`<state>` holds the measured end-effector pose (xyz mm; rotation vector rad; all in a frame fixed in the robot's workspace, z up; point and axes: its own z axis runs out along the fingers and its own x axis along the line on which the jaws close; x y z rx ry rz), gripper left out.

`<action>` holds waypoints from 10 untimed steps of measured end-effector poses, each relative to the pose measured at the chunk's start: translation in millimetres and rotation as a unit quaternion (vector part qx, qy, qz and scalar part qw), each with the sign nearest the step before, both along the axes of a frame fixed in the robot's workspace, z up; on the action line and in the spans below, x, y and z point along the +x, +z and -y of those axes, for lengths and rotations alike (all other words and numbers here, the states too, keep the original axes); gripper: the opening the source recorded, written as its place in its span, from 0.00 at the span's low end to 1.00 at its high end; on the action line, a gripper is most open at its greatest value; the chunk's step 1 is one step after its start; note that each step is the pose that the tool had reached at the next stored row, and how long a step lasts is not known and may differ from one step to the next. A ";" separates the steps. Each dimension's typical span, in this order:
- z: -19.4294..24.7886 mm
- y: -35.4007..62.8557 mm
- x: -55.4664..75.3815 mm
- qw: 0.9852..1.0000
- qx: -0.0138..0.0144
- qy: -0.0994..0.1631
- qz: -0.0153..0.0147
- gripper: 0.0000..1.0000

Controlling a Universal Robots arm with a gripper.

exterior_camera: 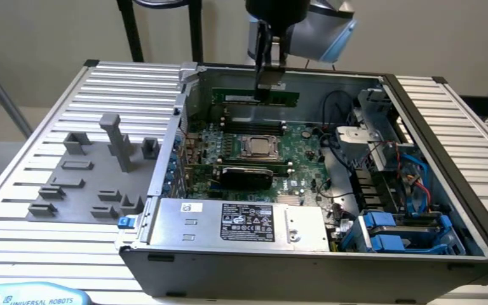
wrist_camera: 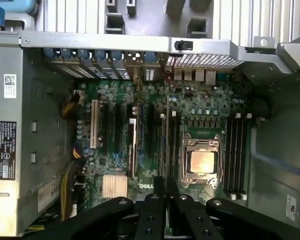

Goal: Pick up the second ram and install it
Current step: 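Pick up the second ram and move it above second insertion slot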

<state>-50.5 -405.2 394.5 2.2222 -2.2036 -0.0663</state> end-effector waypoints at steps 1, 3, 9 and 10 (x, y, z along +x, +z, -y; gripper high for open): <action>-3.1 -1.8 2.2 1.000 0.000 0.000 0.000 0.13; -8.2 -5.5 6.1 1.000 0.000 0.000 0.000 0.13; -17.5 -16.4 13.0 1.000 0.000 -0.001 0.000 0.13; -18.8 -18.2 13.8 1.000 0.000 -0.001 0.000 0.13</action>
